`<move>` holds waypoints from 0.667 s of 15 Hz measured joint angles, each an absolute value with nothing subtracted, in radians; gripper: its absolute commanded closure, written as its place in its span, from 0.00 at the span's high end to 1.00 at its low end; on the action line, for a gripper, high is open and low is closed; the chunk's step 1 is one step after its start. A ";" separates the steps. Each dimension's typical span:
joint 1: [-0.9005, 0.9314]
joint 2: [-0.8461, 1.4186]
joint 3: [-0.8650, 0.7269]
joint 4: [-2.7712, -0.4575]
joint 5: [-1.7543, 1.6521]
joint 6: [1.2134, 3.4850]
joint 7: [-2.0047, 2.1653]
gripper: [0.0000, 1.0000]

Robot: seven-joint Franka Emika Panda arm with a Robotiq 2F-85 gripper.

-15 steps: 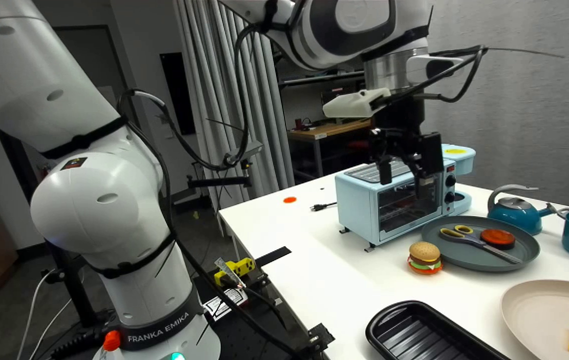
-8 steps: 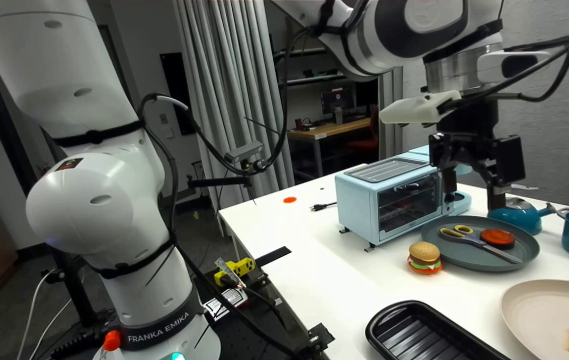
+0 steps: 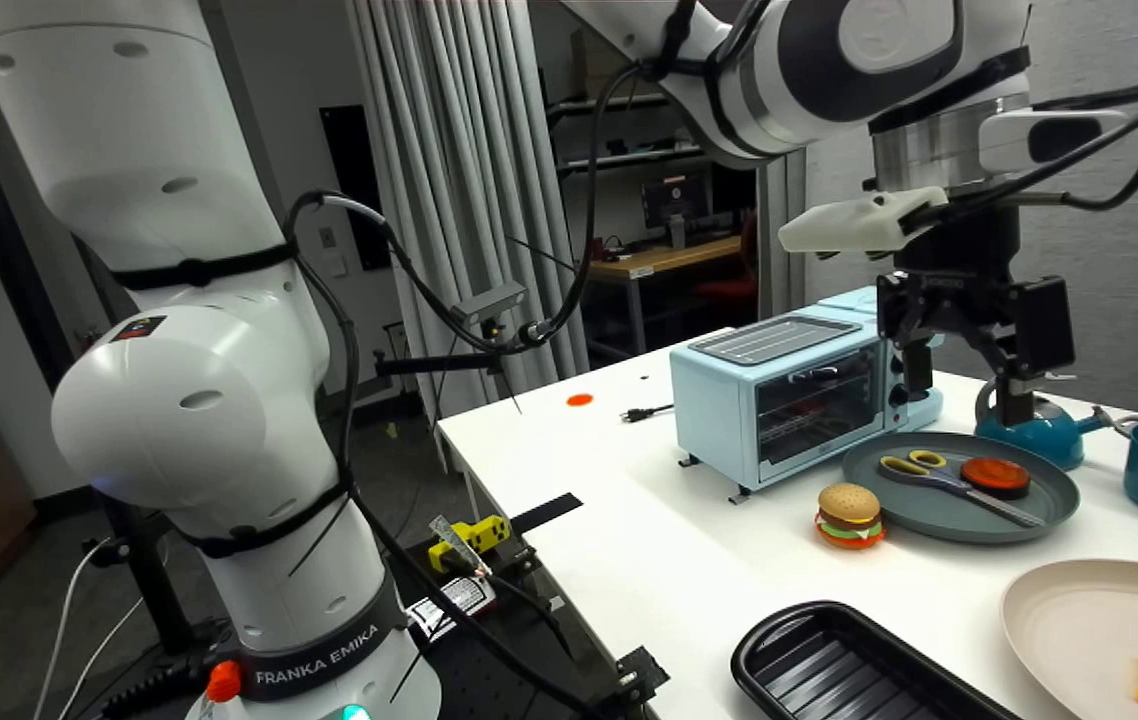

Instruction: Take the objects on the plate and put them in the bin

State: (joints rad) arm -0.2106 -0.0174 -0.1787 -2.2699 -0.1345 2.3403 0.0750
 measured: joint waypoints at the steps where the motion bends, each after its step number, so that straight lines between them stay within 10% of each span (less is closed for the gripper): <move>1: -0.211 -0.017 -0.179 -2.270 -0.134 2.340 0.075 1.00; 10: -0.211 0.035 -0.202 -2.239 -0.160 2.340 0.089 1.00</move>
